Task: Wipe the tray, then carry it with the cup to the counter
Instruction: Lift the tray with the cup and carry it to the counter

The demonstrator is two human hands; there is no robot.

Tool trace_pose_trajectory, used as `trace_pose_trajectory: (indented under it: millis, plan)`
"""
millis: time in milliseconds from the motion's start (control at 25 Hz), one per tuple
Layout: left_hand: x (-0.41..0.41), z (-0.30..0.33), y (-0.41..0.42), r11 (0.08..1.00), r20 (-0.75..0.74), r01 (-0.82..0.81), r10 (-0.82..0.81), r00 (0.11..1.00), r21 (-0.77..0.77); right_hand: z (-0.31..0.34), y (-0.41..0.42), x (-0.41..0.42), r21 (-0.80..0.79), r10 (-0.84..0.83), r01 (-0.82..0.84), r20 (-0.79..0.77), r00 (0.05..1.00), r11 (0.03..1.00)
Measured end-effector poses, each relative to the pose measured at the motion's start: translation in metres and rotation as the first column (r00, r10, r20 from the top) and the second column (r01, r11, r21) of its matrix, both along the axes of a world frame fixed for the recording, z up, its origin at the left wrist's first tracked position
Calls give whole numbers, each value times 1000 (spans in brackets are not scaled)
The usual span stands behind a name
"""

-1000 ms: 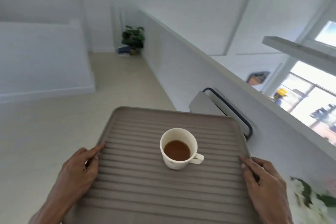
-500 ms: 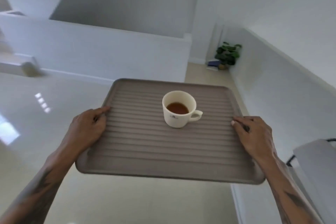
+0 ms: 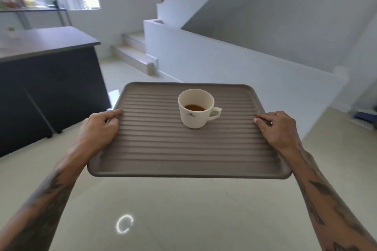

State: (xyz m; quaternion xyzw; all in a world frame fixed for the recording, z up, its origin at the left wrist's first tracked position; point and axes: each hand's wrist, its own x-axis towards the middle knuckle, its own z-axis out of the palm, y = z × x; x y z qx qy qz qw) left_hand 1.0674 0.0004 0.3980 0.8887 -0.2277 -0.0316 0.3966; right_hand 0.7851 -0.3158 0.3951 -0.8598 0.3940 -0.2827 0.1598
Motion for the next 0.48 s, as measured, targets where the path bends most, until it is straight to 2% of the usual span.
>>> trace_pose_trajectory:
  millis: [200,480]
  plan:
    - [78,1,16,962,-10,-270,270,963,-40,5,-40,156,-17,247,-247,45,968,969]
    - [178,-9,54,828,-58,-555,552,832,-80,12,-52,392,-10,552,-552,21,834,834]
